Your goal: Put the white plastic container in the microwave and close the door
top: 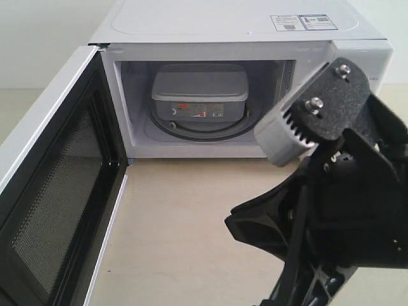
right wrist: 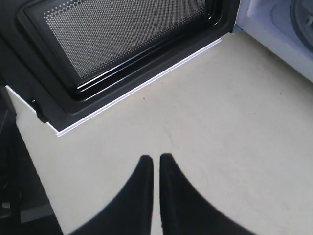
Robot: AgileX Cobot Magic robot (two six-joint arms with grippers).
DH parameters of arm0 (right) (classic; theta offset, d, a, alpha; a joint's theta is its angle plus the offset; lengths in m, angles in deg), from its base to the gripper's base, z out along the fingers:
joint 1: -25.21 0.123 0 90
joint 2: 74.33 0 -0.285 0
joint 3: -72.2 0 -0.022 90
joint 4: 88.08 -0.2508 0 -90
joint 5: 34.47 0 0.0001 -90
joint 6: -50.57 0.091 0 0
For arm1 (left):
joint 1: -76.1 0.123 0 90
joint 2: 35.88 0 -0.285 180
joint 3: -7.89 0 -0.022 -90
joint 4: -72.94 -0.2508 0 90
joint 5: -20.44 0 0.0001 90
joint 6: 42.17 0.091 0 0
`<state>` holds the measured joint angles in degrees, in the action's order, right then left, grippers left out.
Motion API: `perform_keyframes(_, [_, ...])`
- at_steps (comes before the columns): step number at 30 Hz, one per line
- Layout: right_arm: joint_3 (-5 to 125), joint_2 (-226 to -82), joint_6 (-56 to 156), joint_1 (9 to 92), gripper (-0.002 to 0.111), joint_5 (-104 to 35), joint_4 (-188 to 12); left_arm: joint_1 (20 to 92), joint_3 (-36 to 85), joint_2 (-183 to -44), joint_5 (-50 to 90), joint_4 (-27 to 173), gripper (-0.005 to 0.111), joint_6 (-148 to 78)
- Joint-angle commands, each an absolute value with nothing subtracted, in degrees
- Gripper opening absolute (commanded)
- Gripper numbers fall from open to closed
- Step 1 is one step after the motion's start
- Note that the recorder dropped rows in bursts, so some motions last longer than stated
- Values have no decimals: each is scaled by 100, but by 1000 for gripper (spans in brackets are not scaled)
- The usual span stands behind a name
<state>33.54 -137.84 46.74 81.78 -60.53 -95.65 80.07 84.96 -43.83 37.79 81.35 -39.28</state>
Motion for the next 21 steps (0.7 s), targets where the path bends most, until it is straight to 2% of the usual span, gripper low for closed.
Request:
perform_keyframes(1, [3377, -13740, 4588, 8169, 0, -5939, -8841, 8019, 8511, -4367, 3737, 8108, 4, -3959])
perform_keyframes(5, [3366, -13554, 5678, 7861, 0, -5996, -7161, 8019, 8511, -4367, 3737, 8108, 4, -3959])
perform_keyframes(7, [3366, -13245, 5904, 6868, 0, -5946, -7252, 8019, 8511, -4367, 3737, 8108, 4, -3959])
perform_keyframes(8, [3366, -13008, 5969, 6088, 0, -5932, -7299, 8019, 8511, -4367, 3737, 8108, 4, -3959])
perform_keyframes(9, [3366, -12900, 5969, 5763, 0, -5932, -7299, 8019, 8511, -4367, 3737, 8108, 4, -3959])
perform_keyframes(10, [3366, -12646, 5969, 4944, 0, -5860, -7299, 8019, 8511, -4367, 3737, 8108, 4, -3959])
perform_keyframes(11, [3366, -12512, 5982, 4613, 0, -5792, -7309, 8019, 8511, -4367, 3737, 8108, 4, -3959])
perform_keyframes(12, [3227, -12206, 6061, 3816, 0, -5439, -7321, 8019, 8511, -4367, 3737, 8108, 4, -3959])
perform_keyframes(15, [2257, -11382, 6101, 2547, 0, -4264, -7321, 8019, 8511, -4367, 3737, 8108, 4, -3959])
perform_keyframes(17, [1378, -10742, 6090, 2204, 0, -3526, -7299, 8019, 8511, -4367, 3737, 8108, 4, -3959])
perform_keyframes(21, [-126, -9328, 6272, 2188, 0, -2869, -7299, 8019, 8511, -4367, 3737, 8108, 4, -3959])
